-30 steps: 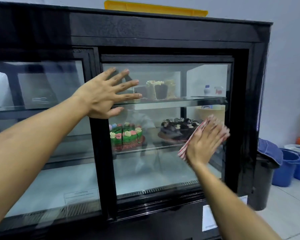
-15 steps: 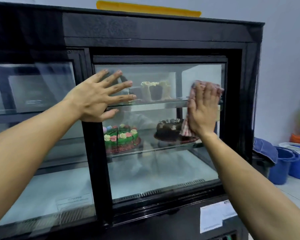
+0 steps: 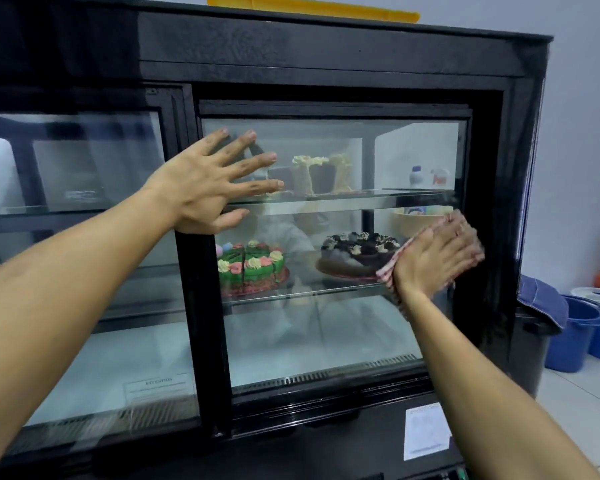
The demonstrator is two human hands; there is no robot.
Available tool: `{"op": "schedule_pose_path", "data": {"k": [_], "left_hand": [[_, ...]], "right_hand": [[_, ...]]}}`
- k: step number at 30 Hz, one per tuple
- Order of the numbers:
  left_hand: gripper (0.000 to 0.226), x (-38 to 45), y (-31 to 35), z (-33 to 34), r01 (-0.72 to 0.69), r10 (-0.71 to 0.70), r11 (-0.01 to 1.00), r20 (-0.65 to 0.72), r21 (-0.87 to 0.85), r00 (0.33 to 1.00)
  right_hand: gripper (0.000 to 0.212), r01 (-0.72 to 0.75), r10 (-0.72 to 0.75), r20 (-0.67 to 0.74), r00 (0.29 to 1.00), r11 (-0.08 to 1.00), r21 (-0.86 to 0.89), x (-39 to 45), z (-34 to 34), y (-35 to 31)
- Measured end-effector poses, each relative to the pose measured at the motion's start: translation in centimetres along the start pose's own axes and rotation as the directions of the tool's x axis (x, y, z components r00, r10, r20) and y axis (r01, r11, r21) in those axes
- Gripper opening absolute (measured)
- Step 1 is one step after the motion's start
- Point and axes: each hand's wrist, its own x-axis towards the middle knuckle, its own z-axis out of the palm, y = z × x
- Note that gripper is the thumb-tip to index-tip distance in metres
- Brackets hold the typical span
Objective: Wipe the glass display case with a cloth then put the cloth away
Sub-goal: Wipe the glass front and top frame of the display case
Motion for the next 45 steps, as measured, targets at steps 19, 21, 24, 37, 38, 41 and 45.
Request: {"op": "schedule_pose_path", "data": {"k": [19,21,24,37,38,41,45], "left_hand": [[0.065,-0.1,0.6,0.0,0.034,-0.033,0.999,0.027,-0.024,0.999],[0.064,-0.1,0.6,-0.2,0.035,-0.033,0.998,0.028,-0.05,0.999],[0.063,-0.2,0.7,-0.3,0.041,-0.038,0.997,0.039,-0.067,0.998],[0.069,-0.2,0.6,-1.2,0.037,-0.033,0.999,0.128,-0.029,0.991],[0.07,-0.3,0.2,-1.1,0.014,-0.01,1.0,0.128,-0.025,0.992],[0.07,-0.5,-0.2,-0.9,-0.014,0.017,1.0,0.132,-0.026,0.991],[0.072,-0.1,0.7,-0.8,0.032,-0.029,0.999,0.13,-0.014,0.991]], "right_hand": [[0.06,0.554,-0.554,0.055,0.831,0.832,0.014,-15.5,3.5,-7.1],[0.059,0.667,-0.668,0.09,0.739,0.744,0.041,-17.8,4.1,-11.3],[0.058,0.804,-0.799,0.164,0.578,0.592,0.051,-22.8,5.2,-11.3],[0.057,0.818,-0.797,0.242,0.553,0.575,0.023,-27.2,5.0,-4.0],[0.056,0.788,-0.774,0.214,0.596,0.615,0.031,-26.2,5.3,-6.5],[0.055,0.766,-0.756,0.188,0.627,0.643,0.033,-24.5,5.7,-10.0],[0.058,0.789,-0.772,0.237,0.589,0.613,0.038,-28.1,5.4,-3.7]]}}
